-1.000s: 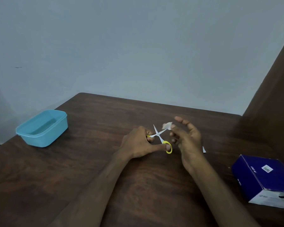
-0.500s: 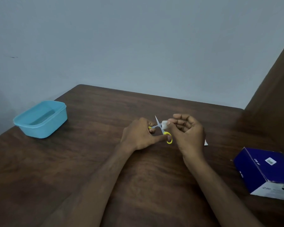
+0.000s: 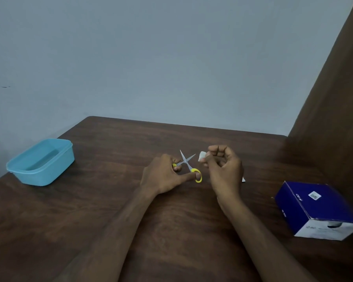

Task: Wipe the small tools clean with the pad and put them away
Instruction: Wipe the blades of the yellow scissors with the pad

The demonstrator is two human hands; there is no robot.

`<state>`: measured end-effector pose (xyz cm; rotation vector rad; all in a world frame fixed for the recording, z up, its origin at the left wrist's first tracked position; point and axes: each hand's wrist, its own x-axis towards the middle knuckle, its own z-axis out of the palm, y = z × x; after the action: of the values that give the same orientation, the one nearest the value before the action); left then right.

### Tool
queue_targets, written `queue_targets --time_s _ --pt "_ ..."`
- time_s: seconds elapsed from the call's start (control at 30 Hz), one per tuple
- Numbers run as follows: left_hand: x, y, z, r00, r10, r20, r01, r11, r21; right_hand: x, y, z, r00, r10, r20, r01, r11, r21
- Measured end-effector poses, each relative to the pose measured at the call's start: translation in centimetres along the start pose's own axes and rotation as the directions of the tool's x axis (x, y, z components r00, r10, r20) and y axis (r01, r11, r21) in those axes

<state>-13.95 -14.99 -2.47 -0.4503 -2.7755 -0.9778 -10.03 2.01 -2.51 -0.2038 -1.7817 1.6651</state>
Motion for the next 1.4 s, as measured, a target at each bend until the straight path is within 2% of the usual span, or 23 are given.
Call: queue_targets --time_s 0.17,0.33,0.53,0.63,0.83,1.03,1.13,1.2,1.27,1.4 --pt "-0.2 0.0 -0.1 1.0 -0.015 -0.011 0.014 1.0 -0.019 0.2 0.0 -0.2 0.997 0.071 0.021 -0.072 0.997 0.029" --pt "-0.2 0.1 -0.1 0.999 -0.013 -0.03 0.012 1.0 -0.009 0.4 0.0 -0.4 0.999 0.044 0.03 -0.045 0.999 0.025" --pt "-0.1 -0.2 0.1 0.999 0.017 -0.032 -0.017 1.0 -0.011 -0.4 -0.9 0.0 0.971 0.125 0.205 -0.153 0.98 0.13" --pt "-0.1 -0.2 0.0 0.998 0.06 -0.015 -0.061 0.998 -0.009 -0.7 -0.5 0.3 0.951 0.148 0.272 -0.171 0.983 0.061" --pt "-0.1 -0.5 0.2 0.995 0.097 0.016 -0.098 0.994 0.045 -0.5 -0.3 0.5 0.957 0.214 0.196 -0.23 0.971 0.065" --pt "-0.2 -0.1 0.2 0.997 0.076 -0.011 -0.075 0.994 0.079 0.8 0.0 0.0 0.979 0.198 -0.044 -0.189 0.967 0.168" --pt "-0.3 0.0 0.2 0.998 0.059 -0.003 -0.059 0.995 0.078 1.0 -0.5 -0.4 0.987 0.158 0.004 -0.155 0.962 0.224" --pt "-0.2 0.0 0.2 0.999 0.047 -0.003 -0.047 0.996 0.072 0.3 -1.0 -0.4 0.984 0.133 0.118 -0.152 0.973 0.171" --pt "-0.2 -0.1 0.2 0.998 0.063 0.001 -0.063 0.996 0.055 -0.5 -1.1 -0.2 0.966 0.176 0.19 -0.2 0.973 0.117" --pt "-0.3 -0.1 0.2 0.996 0.09 0.003 -0.09 0.993 0.07 -0.6 -0.5 -0.2 0.961 0.25 0.122 -0.259 0.963 0.069"
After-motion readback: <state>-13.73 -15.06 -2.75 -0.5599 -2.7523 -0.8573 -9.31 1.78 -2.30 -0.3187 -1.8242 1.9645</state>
